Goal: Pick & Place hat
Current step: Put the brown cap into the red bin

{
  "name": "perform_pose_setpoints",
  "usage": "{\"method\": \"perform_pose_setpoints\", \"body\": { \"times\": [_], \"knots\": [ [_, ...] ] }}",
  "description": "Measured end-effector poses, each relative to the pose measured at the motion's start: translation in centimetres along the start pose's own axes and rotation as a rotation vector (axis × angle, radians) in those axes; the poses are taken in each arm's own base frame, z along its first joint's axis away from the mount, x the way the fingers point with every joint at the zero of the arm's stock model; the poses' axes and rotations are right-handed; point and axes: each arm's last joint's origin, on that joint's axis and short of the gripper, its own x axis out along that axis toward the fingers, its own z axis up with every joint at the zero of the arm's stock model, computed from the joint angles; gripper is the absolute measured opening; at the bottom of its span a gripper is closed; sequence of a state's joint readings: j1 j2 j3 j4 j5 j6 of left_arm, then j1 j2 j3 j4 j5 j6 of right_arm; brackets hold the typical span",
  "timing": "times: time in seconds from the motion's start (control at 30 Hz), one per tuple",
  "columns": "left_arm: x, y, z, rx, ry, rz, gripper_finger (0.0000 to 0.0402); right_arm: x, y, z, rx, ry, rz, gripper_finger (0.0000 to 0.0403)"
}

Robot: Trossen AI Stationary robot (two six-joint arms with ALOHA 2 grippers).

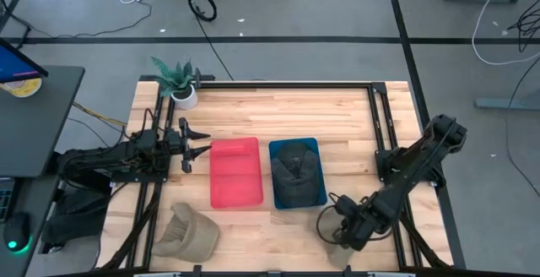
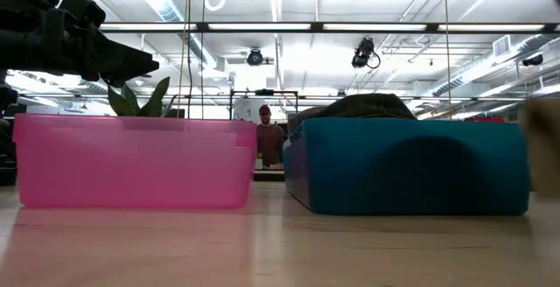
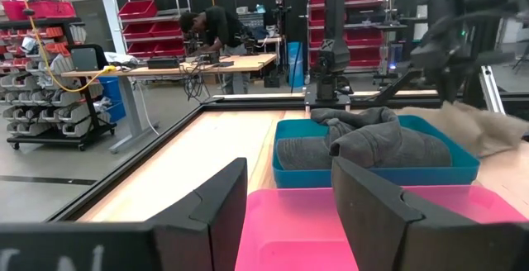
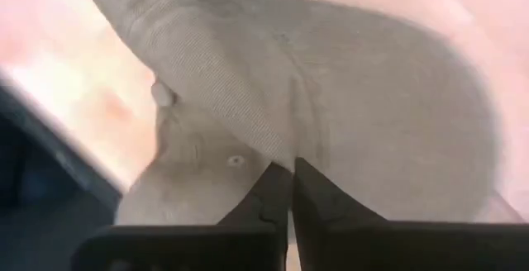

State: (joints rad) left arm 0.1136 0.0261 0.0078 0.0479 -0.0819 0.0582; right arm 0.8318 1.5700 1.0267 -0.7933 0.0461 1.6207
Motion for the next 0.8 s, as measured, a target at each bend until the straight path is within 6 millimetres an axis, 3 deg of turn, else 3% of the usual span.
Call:
{"method": "perform_pose_setpoints", "body": {
  "times": [0.2, 0.43, 0.6, 0.8],
  "knots": [
    [0.0, 0.0, 0.0, 0.0, -0.001, 0.001, 0.0181, -3.0, 2.4, -0.4, -0.196, -0.024, 0.146, 0.0002],
    [0.0, 0.0, 0.0, 0.0, 0.0, 0.0, 0.0181, -7.8, 6.0, 1.1, -0.428, -0.171, 0.345, 0.0001],
    [0.0, 0.0, 0.0, 0.0, 0.0, 0.0, 0.0181, -10.2, 7.0, 4.3, -0.591, -0.351, 0.349, 0.0],
    [0.0, 0.0, 0.0, 0.0, 0.0, 0.0, 0.0181, -11.2, 6.6, 10.5, -0.757, -0.497, 0.283, 0.0]
  ]
}}
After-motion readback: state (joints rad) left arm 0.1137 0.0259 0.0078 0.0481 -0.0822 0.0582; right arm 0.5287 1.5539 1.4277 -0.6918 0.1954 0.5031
